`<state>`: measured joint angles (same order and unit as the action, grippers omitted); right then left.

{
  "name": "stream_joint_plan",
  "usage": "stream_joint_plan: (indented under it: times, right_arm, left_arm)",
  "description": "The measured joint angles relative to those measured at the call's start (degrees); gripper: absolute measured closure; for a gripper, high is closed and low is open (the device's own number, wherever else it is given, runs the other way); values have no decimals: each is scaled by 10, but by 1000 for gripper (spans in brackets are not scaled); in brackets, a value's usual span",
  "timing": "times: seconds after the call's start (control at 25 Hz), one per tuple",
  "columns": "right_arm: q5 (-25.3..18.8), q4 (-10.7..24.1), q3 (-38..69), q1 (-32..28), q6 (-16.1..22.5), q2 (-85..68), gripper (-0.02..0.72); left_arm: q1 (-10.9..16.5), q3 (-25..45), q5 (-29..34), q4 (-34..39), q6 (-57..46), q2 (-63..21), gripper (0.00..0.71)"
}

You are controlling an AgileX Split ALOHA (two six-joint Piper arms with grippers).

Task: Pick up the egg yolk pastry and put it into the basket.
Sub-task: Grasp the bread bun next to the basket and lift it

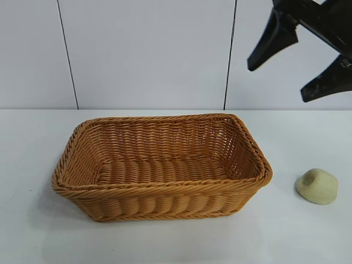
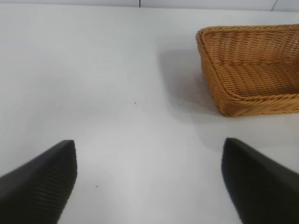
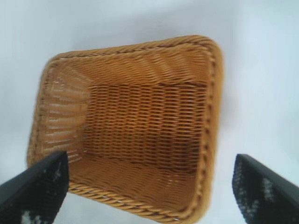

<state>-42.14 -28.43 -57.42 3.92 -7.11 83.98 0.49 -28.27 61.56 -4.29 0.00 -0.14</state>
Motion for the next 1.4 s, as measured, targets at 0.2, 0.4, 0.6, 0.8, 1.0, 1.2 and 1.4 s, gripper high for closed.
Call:
stream_joint_plan:
  times: [0.2,0.4,0.6,0.8,1.0,1.2,1.4]
  right_arm:
    - [-18,128,0,-45,64,0,25]
    - [-28,149,-1,-52,71,31,25]
    - [-21,168,-1,-52,71,101,25]
    - [20,173,-1,-52,71,180,25]
    - [77,170,-1,-52,71,238,25]
    - [104,166,-1,-52,71,270,29]
    - [111,161,-1,-52,71,272,206]
  left_arm:
    - [0,0,0,6,-11,0,100]
    - [0,0,0,6,-12,0,100]
    - [0,0,0,6,-12,0,100]
    - [0,0,0,6,-13,0,100]
    - [0,0,-1,6,-13,0,100]
    - [0,0,-1,6,-13,0,100]
    - [0,0,-2,6,-13,0,100]
